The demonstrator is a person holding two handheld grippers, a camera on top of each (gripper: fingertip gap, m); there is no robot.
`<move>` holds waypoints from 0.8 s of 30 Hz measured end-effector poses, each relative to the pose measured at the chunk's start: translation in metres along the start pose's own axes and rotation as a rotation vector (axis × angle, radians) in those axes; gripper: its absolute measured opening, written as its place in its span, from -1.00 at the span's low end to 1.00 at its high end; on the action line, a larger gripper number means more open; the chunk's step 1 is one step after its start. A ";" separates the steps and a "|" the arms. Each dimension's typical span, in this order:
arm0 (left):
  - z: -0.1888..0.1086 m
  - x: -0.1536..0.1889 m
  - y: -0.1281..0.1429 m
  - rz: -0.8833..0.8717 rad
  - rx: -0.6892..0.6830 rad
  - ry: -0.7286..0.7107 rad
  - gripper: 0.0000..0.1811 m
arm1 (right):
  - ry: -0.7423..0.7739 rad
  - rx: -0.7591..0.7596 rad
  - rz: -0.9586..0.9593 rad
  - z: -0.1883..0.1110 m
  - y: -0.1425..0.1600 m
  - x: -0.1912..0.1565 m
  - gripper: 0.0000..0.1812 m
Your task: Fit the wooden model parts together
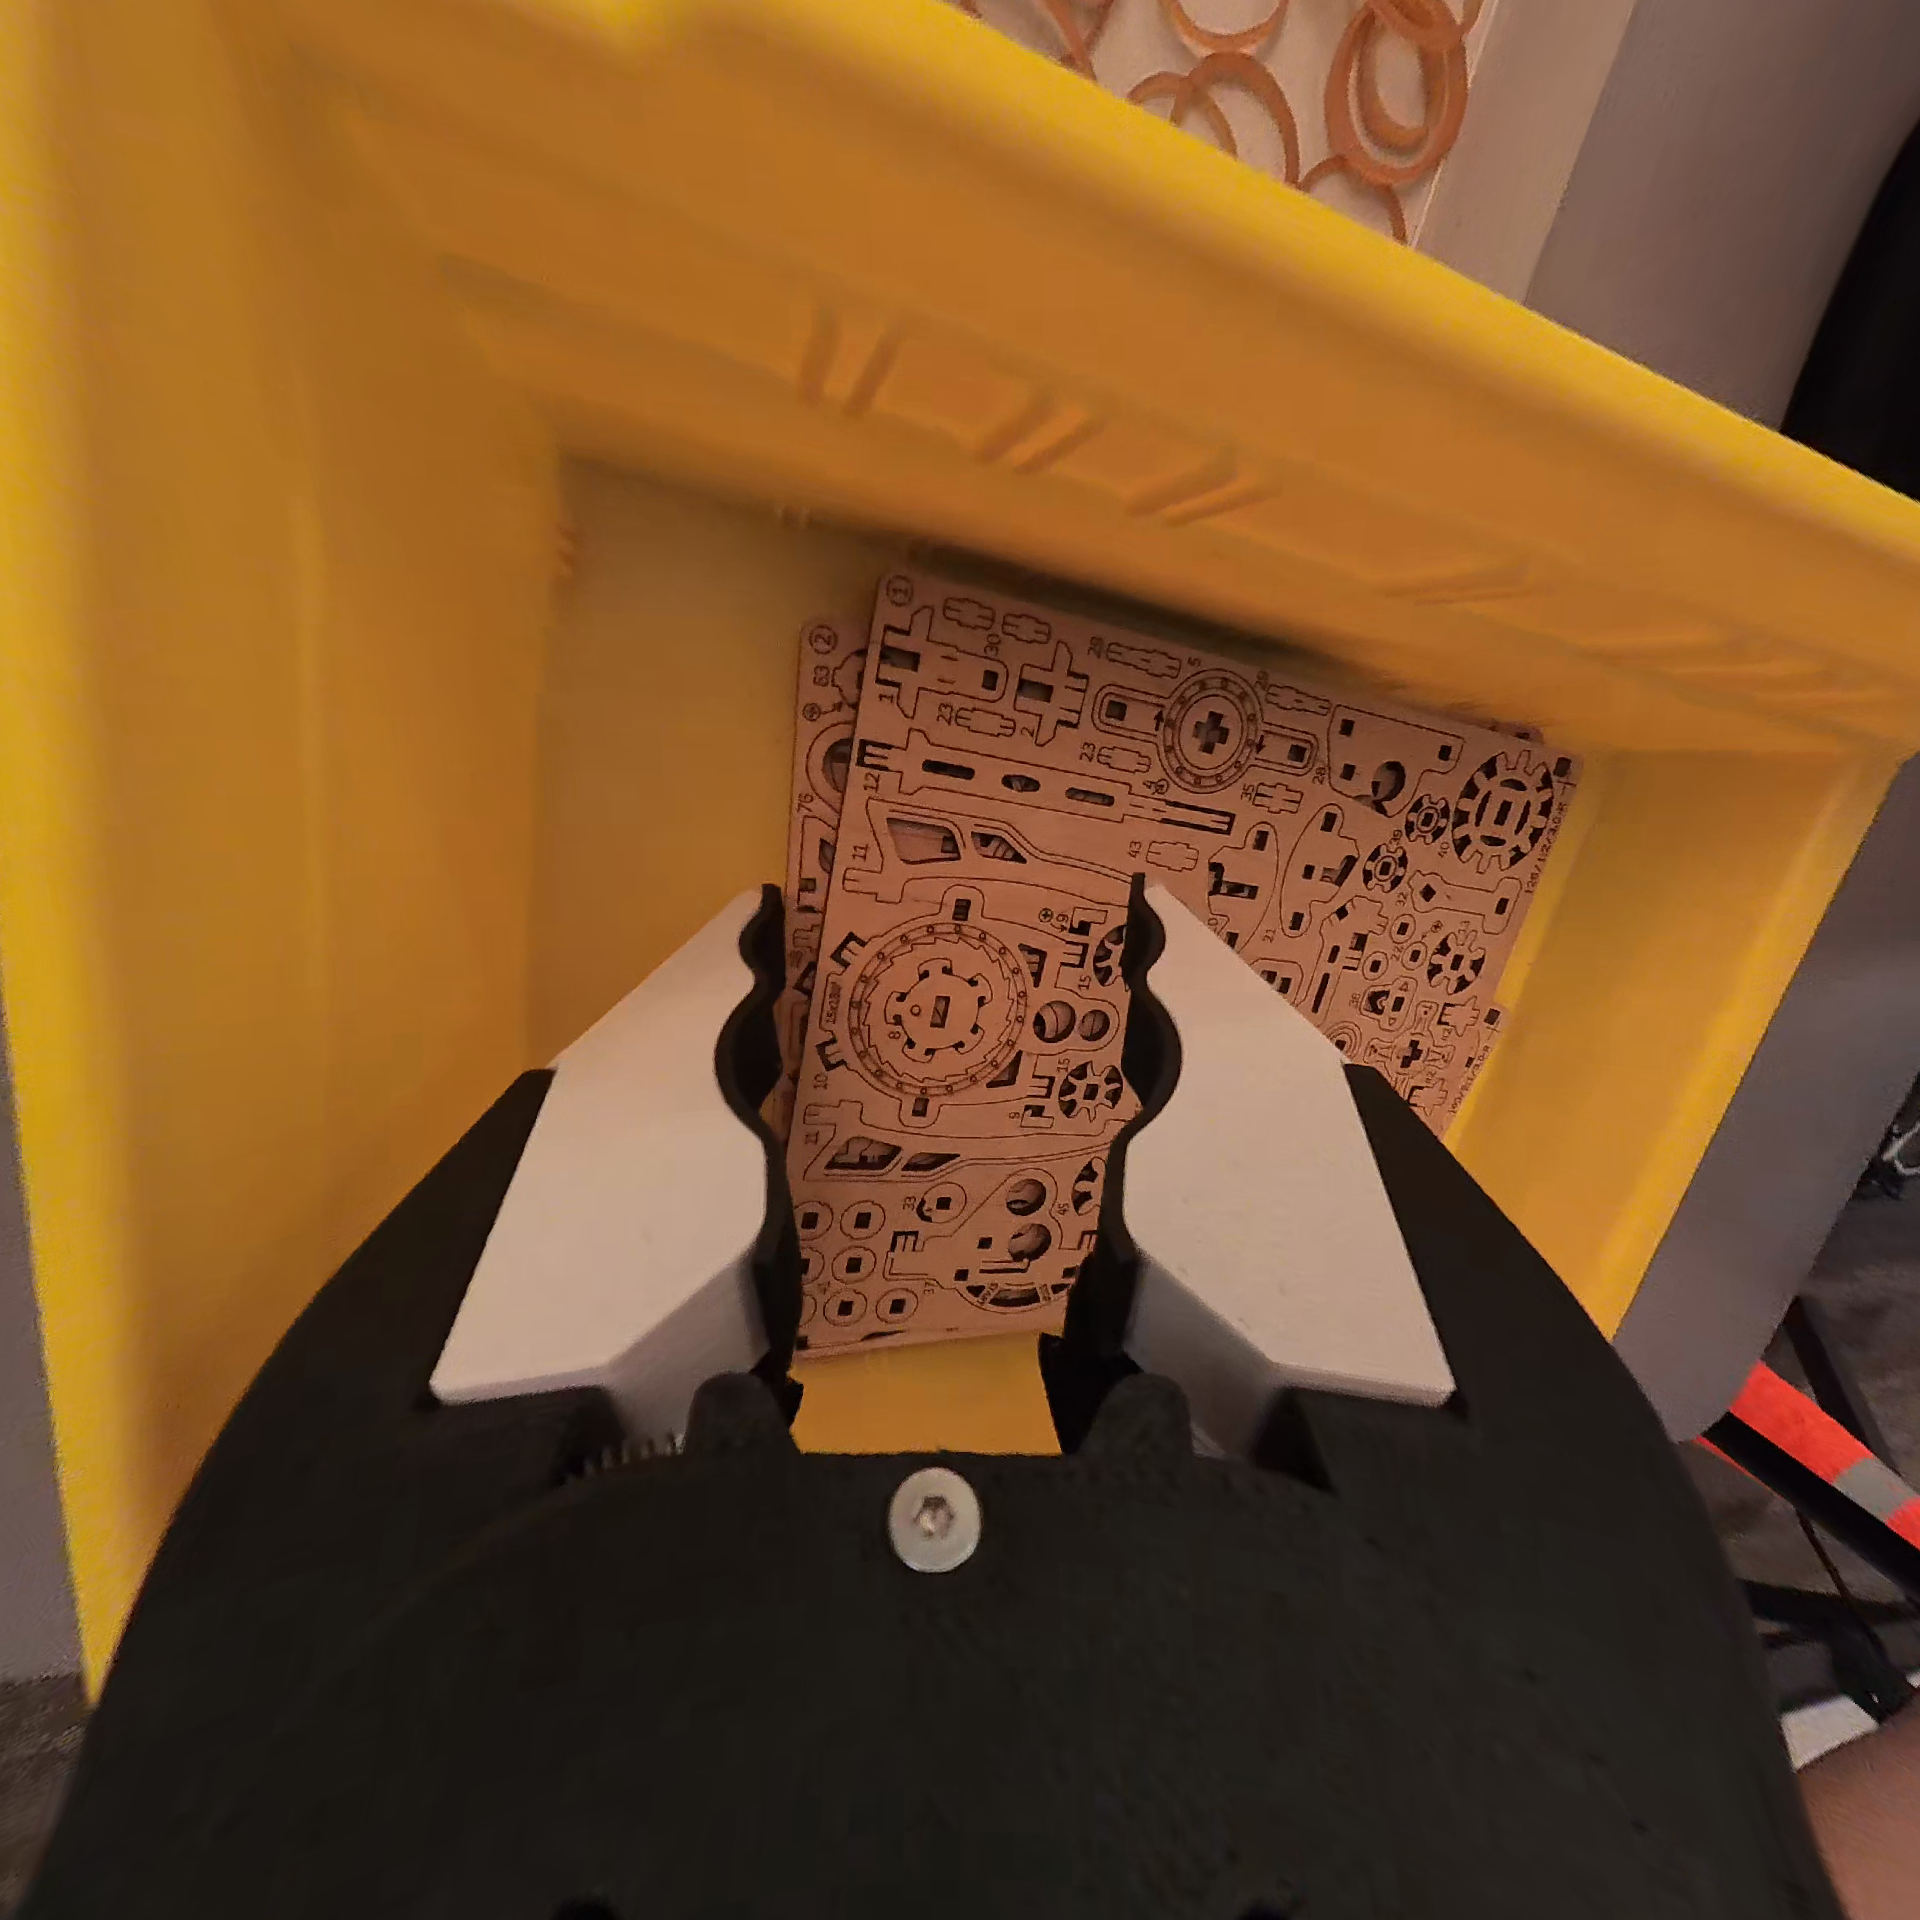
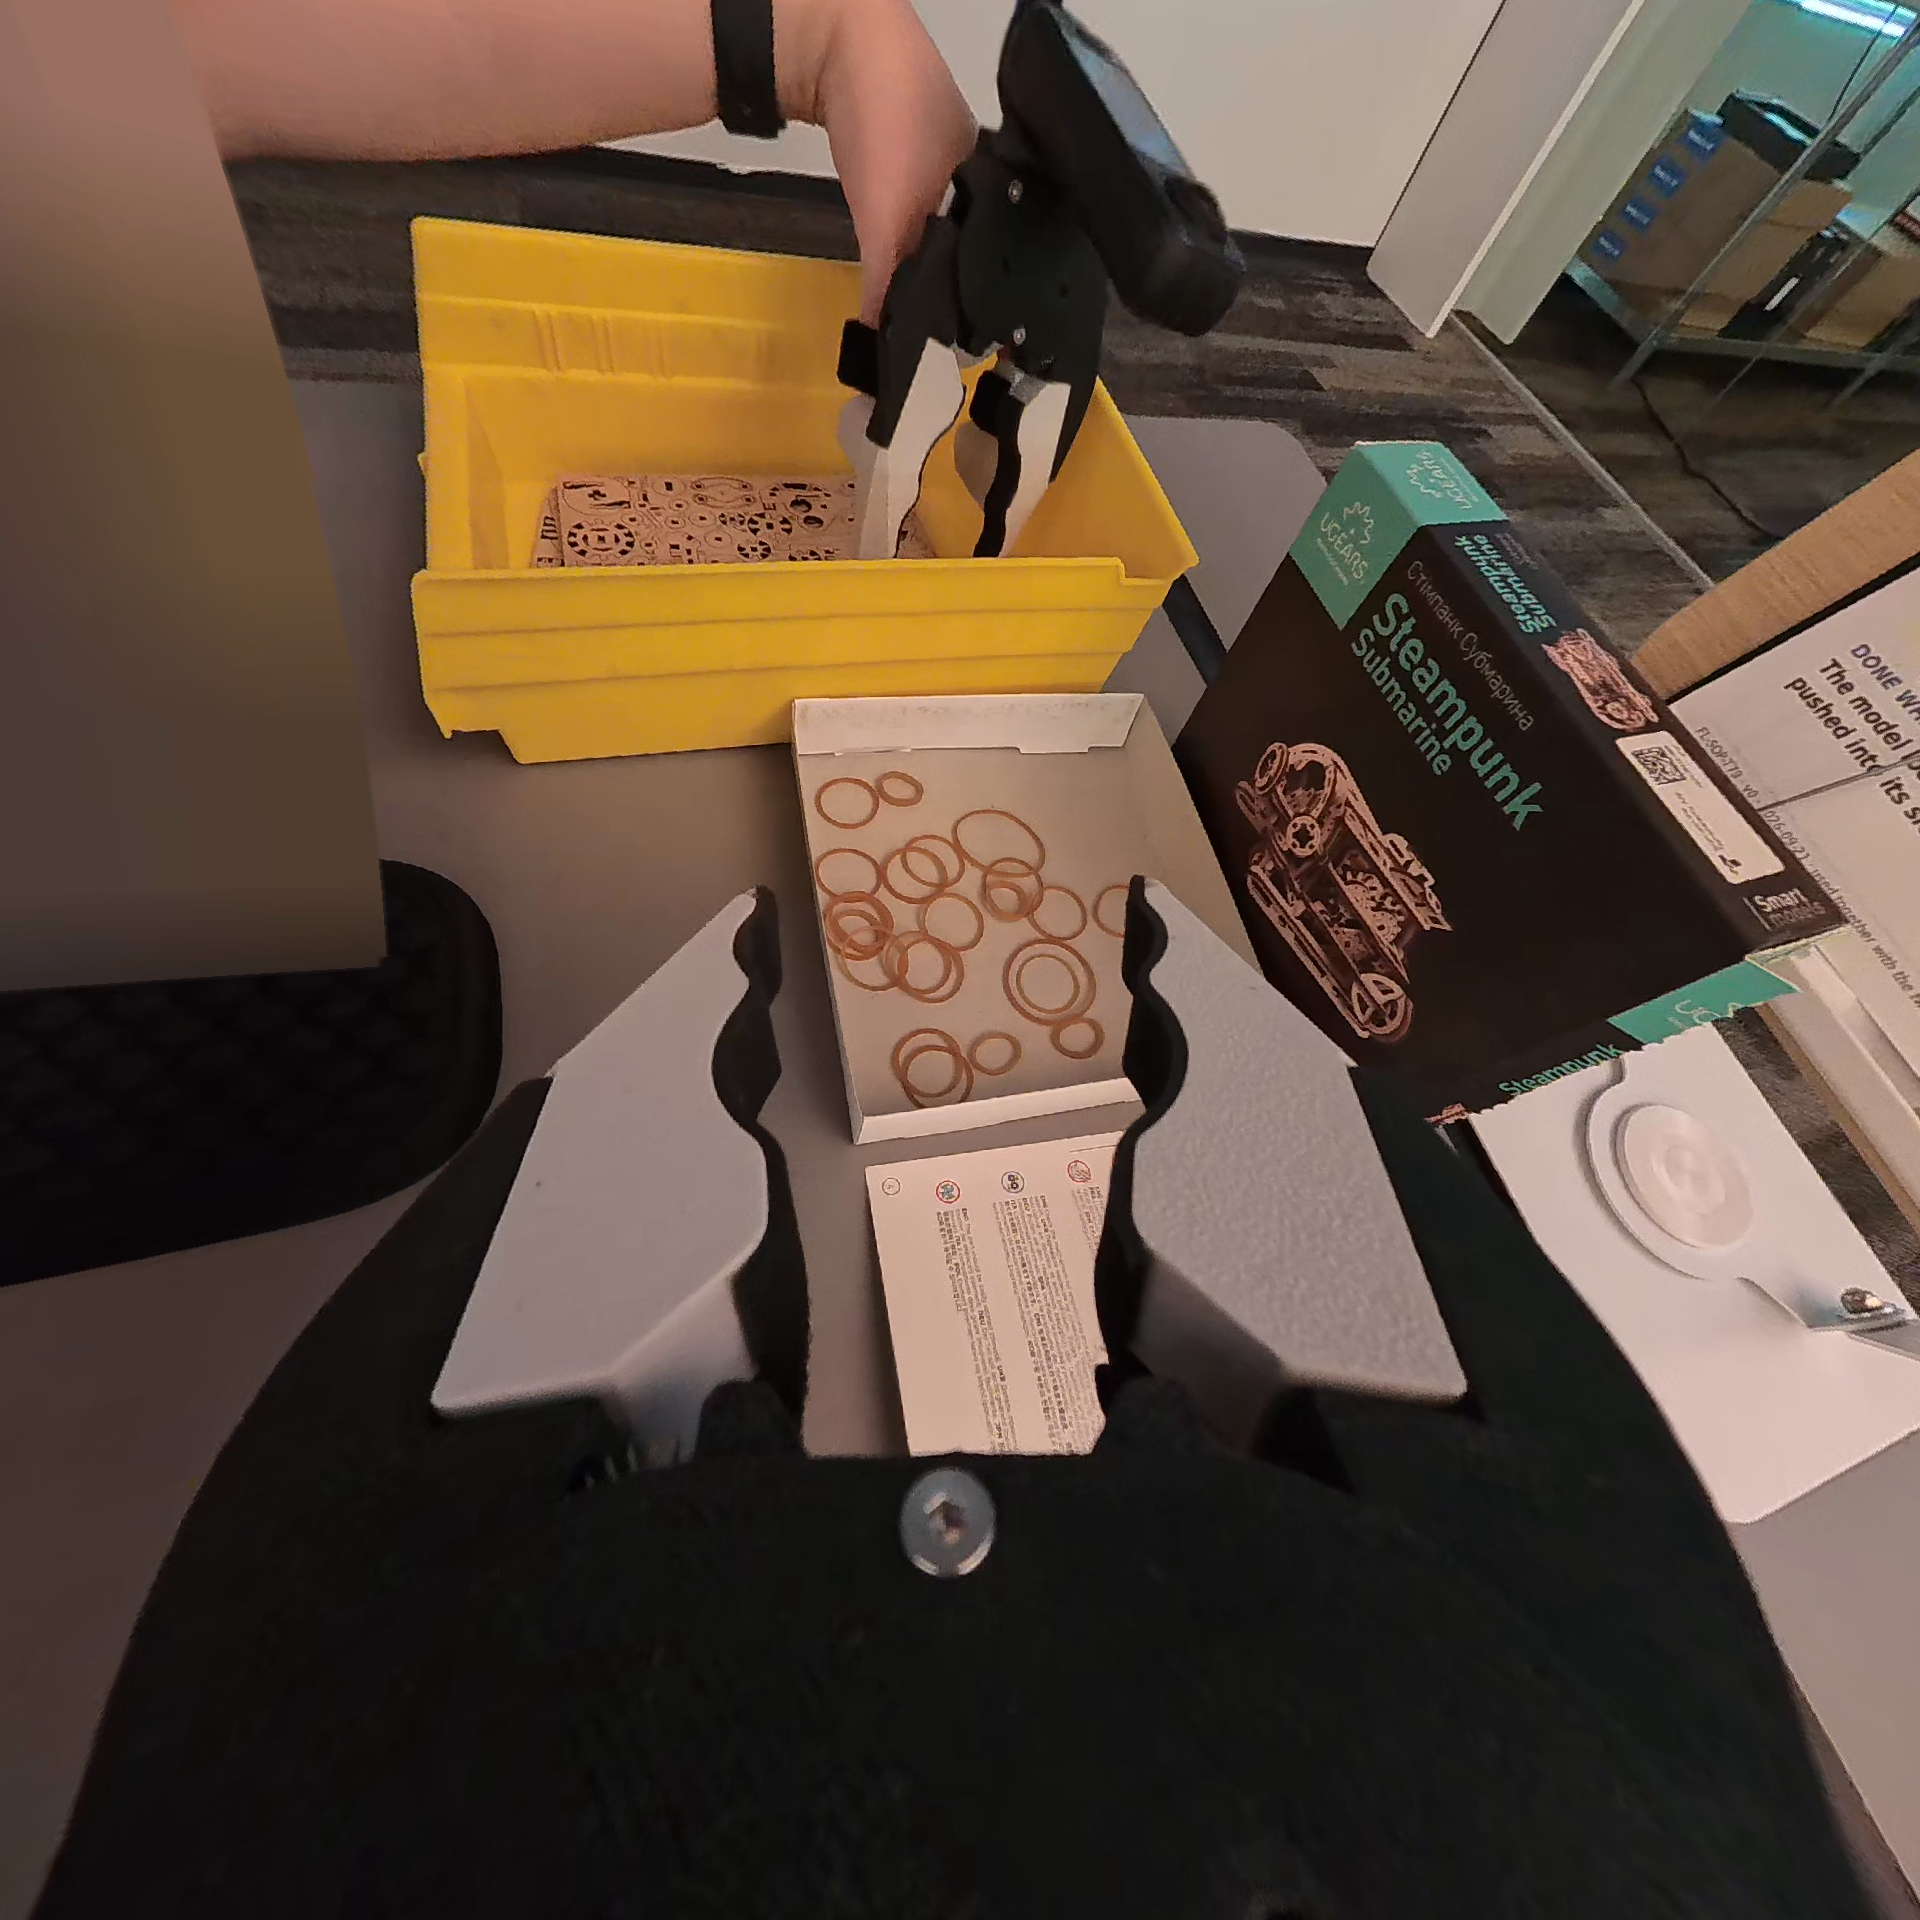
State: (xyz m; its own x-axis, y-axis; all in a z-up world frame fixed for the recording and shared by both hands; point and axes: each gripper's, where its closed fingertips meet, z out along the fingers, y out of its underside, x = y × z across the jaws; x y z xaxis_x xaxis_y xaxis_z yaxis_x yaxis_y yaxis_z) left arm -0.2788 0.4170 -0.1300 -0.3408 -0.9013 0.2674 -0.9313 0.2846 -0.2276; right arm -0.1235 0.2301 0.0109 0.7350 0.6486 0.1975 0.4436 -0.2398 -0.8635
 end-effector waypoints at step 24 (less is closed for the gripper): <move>0.004 0.006 -0.002 -0.003 0.003 0.046 -0.32 | -0.003 0.014 0.009 -0.005 -0.001 0.004 -0.28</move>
State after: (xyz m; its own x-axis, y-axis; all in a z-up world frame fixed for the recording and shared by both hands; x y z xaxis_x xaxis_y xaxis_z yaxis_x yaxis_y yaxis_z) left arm -0.2786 0.4093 -0.1316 -0.3436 -0.8862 0.3109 -0.9320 0.2810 -0.2291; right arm -0.1182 0.2291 0.0152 0.7375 0.6484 0.1889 0.4301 -0.2353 -0.8715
